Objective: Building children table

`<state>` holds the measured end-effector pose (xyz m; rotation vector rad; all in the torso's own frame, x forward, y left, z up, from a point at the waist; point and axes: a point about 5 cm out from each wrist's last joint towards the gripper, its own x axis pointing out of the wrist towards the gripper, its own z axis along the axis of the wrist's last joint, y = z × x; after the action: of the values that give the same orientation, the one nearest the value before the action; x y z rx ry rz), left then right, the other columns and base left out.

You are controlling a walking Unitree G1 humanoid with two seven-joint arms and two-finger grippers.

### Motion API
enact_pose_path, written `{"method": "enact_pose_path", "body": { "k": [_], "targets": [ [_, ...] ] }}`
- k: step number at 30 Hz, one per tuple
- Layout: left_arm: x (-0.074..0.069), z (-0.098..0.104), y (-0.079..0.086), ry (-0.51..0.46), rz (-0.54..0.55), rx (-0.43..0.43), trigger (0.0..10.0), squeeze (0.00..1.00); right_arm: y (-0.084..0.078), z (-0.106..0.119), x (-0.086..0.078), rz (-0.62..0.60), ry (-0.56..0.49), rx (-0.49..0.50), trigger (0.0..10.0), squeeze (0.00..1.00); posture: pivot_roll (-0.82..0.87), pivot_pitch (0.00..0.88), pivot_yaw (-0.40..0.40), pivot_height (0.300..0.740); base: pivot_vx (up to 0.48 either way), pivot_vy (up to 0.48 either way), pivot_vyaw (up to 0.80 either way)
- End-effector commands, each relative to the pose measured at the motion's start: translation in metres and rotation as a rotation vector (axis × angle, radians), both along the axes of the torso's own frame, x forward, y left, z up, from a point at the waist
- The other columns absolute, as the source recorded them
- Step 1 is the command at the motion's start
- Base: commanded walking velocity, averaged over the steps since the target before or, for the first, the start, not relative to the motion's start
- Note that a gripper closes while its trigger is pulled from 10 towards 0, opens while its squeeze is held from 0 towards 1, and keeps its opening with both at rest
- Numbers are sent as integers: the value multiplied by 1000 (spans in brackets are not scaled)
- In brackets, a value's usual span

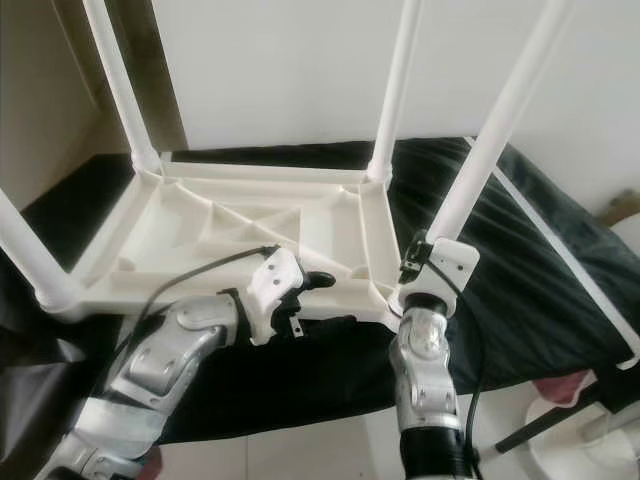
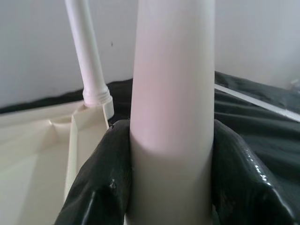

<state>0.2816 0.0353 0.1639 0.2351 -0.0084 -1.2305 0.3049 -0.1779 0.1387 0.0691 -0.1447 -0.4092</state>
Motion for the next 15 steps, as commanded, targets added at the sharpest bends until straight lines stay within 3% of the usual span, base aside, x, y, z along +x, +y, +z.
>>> {"method": "enact_pose_path", "body": {
  "k": [1,3,5,6,12,15],
  "targets": [
    [0,0,-1,8,-3,0,10000,0,-11,-39,-9,-42,194,-37,10000,0,41,0,-13,740,0,0,0],
    [0,0,0,7,1,0,10000,0,-7,-32,-6,0,156,-104,10000,0,45,0,-16,740,0,0,0],
    [0,0,0,7,1,0,10000,0,-7,-32,-6,0,156,-104,10000,0,45,0,-16,740,0,0,0],
    [0,-1,1,7,11,0,10000,0,-2,-28,-10,58,109,-179,10000,0,50,0,-25,740,0,0,0],
    [-1,-2,3,11,23,-1,10000,0,2,-32,-23,141,69,-233,10000,0,50,0,-25,740,0,0,0],
    [0,-2,3,13,24,-2,10000,0,-4,-30,-26,142,61,-207,10000,0,45,0,-22,740,0,0,0]
  ]
}}
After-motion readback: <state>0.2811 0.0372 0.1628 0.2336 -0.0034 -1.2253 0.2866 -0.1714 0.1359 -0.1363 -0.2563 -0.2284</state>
